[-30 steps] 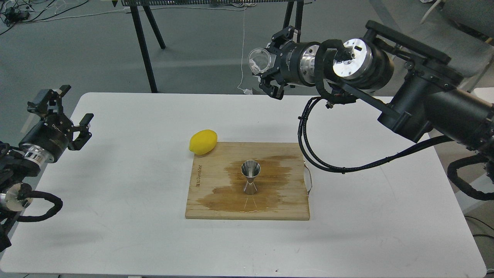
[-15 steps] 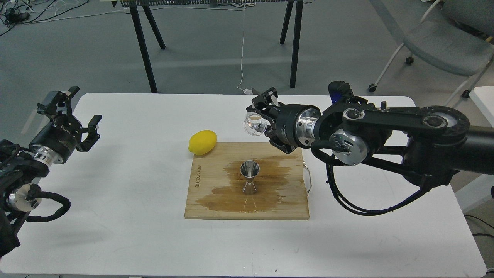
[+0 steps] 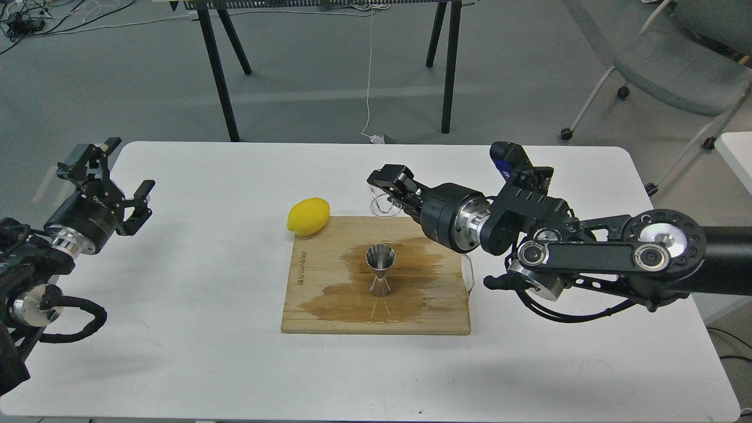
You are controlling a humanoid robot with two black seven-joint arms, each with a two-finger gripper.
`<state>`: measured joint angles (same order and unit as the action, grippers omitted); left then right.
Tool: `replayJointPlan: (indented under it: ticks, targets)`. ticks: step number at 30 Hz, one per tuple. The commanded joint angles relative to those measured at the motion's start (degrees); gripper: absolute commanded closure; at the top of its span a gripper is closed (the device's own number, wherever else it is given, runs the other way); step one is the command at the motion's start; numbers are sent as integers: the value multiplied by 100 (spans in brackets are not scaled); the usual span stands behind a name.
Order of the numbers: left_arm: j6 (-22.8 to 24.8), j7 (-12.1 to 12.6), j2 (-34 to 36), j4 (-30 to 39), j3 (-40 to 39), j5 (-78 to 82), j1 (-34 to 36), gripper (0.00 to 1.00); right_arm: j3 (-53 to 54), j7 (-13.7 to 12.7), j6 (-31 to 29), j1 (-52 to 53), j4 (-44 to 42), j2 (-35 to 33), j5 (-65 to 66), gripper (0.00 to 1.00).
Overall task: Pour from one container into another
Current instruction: 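Tilt the glass over the jigger with the right gripper to pour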
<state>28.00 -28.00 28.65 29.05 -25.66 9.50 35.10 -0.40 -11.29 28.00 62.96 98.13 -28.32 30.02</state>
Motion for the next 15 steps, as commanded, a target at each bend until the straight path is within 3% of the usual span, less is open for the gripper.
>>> replayJointPlan:
  ticks: [1, 15]
  targets:
    - [0, 0, 0, 4, 0, -1, -3, 1, -13, 126, 0, -82, -13, 98, 222, 56]
    - [0, 0, 0, 4, 0, -1, -3, 1, -163, 285, 0, -188, -39, 28, 1199, 56]
